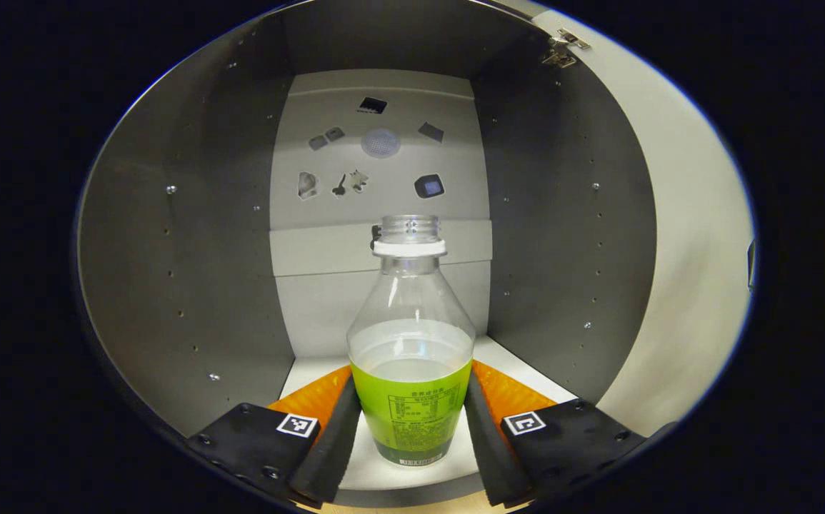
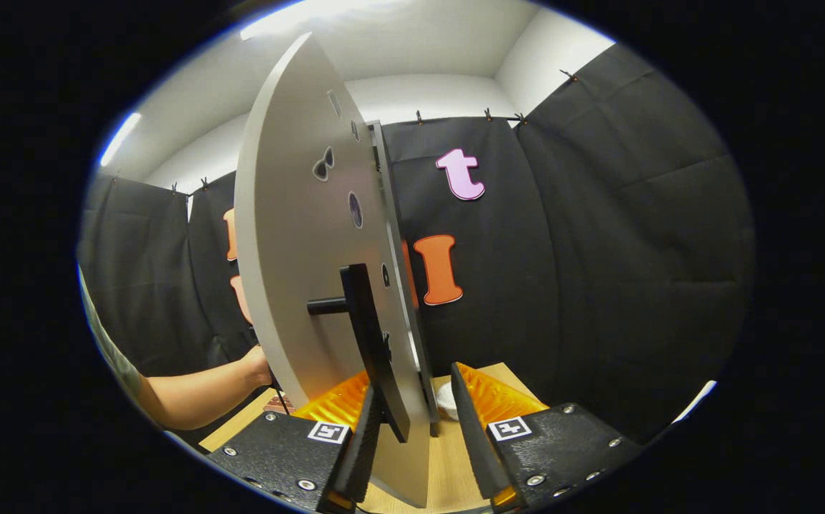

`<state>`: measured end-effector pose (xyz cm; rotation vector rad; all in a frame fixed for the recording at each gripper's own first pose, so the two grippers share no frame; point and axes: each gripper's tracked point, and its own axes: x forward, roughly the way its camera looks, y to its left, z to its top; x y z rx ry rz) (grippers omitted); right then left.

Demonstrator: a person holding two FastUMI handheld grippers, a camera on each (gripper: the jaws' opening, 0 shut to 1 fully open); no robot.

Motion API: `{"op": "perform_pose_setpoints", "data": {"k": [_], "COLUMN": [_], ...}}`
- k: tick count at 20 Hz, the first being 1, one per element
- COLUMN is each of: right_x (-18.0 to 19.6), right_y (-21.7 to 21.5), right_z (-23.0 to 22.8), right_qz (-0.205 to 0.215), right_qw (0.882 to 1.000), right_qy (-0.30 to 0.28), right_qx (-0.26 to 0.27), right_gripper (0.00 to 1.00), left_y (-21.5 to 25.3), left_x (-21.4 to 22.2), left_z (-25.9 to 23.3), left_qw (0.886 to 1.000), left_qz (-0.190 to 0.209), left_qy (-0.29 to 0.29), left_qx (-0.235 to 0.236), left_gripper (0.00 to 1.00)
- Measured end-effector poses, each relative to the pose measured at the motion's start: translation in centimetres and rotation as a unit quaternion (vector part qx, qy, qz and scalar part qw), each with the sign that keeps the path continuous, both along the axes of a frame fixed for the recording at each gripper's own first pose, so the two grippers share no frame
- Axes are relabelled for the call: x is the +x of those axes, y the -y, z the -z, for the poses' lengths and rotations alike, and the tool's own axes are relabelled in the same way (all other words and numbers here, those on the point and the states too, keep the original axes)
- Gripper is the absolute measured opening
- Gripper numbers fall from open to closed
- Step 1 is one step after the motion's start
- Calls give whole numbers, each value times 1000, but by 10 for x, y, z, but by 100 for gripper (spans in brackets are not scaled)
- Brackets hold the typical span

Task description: Open the cabinet door with the right hand, grasp the bottle in the cabinet with the left hand and place it on the coaster, then close the cabinet door with the right hand.

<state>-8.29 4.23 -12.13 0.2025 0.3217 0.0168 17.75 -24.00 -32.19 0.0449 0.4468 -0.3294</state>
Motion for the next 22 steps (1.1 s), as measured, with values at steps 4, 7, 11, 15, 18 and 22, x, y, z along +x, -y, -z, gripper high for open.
{"op": "perform_pose_setpoints", "data": {"k": [4,7,11,15,18,22], "right_x": [-15,-23,-25,-27,-28,-29], "right_y": [4,18,11,10,9,7], "right_z": [7,5,11,10,9,5], "right_qz": [-7,-3,-40,-52,-60,-72], "right_qw": [1000,1000,999,999,998,997], "right_qy": [-11,-9,-15,-12,-13,-12], "right_qx": [5,12,19,10,22,31], "right_gripper": [58,58,59,60,60,60], "left_y": [-17,-31,-53,-81,-98,-122], "left_x": [-23,-43,-73,-100,-125,-151], "left_z": [-15,-29,-40,-40,-23,-14], "left_qw": [1000,1000,999,997,996,995], "left_qz": [-12,-21,-39,-64,-78,-97], "left_qy": [10,21,33,32,23,20], "left_qx": [2,5,15,22,27,30], "left_gripper": [80,80,80,79,77,80]}}
